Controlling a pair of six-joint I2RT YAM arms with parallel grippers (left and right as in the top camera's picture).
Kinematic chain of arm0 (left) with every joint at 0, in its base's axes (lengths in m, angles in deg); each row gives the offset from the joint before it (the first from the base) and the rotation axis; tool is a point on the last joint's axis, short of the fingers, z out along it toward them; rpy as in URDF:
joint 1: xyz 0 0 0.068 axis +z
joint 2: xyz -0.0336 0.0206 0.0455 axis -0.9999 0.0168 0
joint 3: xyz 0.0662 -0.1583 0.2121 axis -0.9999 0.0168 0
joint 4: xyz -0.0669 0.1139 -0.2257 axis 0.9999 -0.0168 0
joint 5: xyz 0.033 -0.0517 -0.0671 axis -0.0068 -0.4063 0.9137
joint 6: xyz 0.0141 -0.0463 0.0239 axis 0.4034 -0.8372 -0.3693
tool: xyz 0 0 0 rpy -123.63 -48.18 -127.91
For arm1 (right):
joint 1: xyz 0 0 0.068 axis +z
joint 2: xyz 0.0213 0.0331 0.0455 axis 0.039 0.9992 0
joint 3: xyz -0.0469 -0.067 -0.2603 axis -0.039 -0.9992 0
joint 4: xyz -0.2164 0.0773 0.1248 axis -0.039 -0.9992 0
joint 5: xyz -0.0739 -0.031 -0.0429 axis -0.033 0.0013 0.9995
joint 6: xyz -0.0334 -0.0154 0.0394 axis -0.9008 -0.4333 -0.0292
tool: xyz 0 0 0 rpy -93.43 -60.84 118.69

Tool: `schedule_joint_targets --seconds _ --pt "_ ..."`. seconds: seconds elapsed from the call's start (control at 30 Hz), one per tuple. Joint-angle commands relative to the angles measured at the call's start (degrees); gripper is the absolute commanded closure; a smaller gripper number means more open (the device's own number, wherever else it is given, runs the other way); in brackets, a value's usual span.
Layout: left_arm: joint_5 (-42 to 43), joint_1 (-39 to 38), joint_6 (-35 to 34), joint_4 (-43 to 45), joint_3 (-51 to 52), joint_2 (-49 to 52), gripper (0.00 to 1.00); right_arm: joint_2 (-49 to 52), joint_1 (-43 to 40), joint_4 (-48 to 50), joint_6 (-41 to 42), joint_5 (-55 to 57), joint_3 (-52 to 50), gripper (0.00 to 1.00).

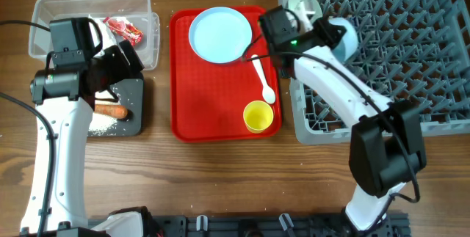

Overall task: Sort waste into correct bins and load items into the dishwasher rack
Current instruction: 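Reach the right gripper to the light blue plate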

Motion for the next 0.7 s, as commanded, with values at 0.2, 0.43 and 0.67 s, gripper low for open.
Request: schedule_joint_targets --seconds 0.2,0.43,0.67 --pt "-0.3 0.4 -0.3 0.2 -0.7 0.2 0.00 1.2 7.8 -0.1 -8.3 -7.0 0.0 0.00" --pt "-0.3 0.4 -0.3 0.2 -0.7 0.2 0.00 -1.2 8.2 0.2 -1.2 -21.7 2.3 0.00" --pt "-0.3 0.4 -0.3 0.2 -0.7 0.2 0.00 -23.6 8.4 -9.1 6.8 -69.8 4.2 0.00"
